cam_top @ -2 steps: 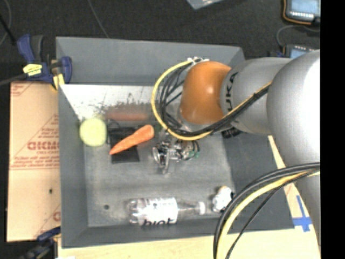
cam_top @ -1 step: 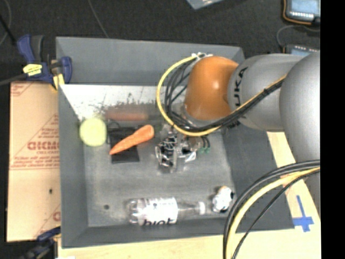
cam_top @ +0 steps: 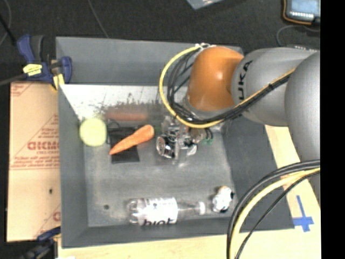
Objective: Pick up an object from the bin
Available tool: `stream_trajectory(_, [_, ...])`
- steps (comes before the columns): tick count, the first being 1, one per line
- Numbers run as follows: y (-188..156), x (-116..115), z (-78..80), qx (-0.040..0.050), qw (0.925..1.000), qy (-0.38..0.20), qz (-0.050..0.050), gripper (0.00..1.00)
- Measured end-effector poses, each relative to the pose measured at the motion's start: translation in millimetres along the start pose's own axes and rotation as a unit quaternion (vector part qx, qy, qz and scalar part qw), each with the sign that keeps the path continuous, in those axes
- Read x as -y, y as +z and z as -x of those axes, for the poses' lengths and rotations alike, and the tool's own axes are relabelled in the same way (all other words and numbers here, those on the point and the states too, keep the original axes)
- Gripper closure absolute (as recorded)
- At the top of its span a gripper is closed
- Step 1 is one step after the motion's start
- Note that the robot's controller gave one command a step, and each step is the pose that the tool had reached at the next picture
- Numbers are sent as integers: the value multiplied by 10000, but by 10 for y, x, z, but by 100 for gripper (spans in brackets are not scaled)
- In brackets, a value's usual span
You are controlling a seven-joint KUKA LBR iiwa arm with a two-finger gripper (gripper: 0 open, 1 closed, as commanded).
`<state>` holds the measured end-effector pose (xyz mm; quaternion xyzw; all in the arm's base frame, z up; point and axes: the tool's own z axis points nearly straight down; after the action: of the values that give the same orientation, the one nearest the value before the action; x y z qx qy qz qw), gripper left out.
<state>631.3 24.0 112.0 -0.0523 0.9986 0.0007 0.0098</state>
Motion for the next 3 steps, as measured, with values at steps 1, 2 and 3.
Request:
stream_trajectory(1, [385, 31, -107, -57, 9999, 110, -2, 100])
stream_trajectory(2, [385, 31, -108, -57, 9999, 111, -2, 100])
stream_trajectory(3, [373, 32, -106, -52, 9999, 113, -2, 100])
